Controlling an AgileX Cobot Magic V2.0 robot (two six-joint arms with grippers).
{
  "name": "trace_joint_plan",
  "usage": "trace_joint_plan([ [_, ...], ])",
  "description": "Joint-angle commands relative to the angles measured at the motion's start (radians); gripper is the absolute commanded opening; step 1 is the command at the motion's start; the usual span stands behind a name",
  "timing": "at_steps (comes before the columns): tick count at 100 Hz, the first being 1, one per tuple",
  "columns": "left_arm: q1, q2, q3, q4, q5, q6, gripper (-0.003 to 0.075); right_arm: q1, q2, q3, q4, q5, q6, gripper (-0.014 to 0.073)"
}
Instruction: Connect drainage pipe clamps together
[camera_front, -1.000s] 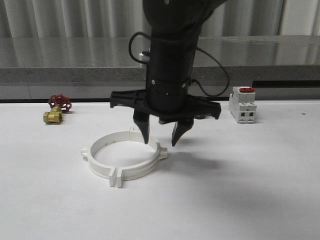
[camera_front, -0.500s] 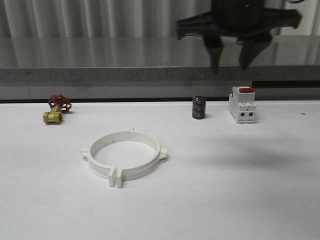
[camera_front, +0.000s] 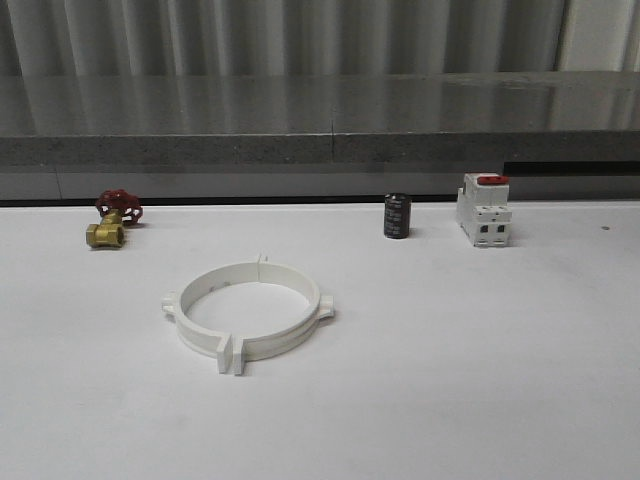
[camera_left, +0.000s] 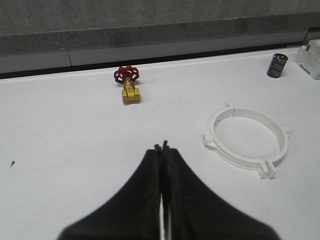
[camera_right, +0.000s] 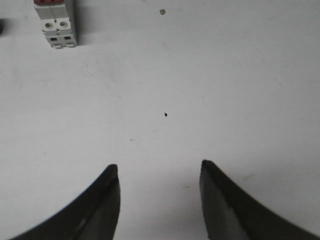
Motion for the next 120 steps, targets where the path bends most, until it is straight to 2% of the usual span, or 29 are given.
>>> trace_joint_plan([
  [1,0.001,0.005,-0.027,-0.002,-0.072,-0.001,-0.002,-0.007,-0.132,0.056,-0.053,-0.027,-0.01,0.0383],
  [22,0.001,0.005,-0.027,-0.002,-0.072,-0.001,-0.002,-0.006,-0.39,0.177,-0.053,0.074,-0.01,0.0379],
  [29,0.001,0.005,-0.027,-0.002,-0.072,-0.001,-0.002,-0.006,-0.466,0.203,-0.059,0.105,-0.011,0.0345],
  [39,0.001,0.005,-0.027,-0.002,-0.072,-0.001,-0.002,-0.006,-0.547,0.221,-0.085,0.134,-0.012,0.0223],
  [51,0.001,0.005,-0.027,-0.002,-0.072,-0.001,-0.002,-0.006,-0.605,0.222,-0.115,0.151,-0.016,0.0003],
  [57,0.001,0.005,-0.027,-0.002,-0.072,-0.001,-0.002,-0.006,-0.622,0.222,-0.122,0.151,-0.019,-0.0076],
  [120,0.001,0.005,-0.027,-0.002,-0.072,-0.001,-0.002,-0.006,-0.628,0.222,-0.122,0.154,-0.019,-0.0067],
])
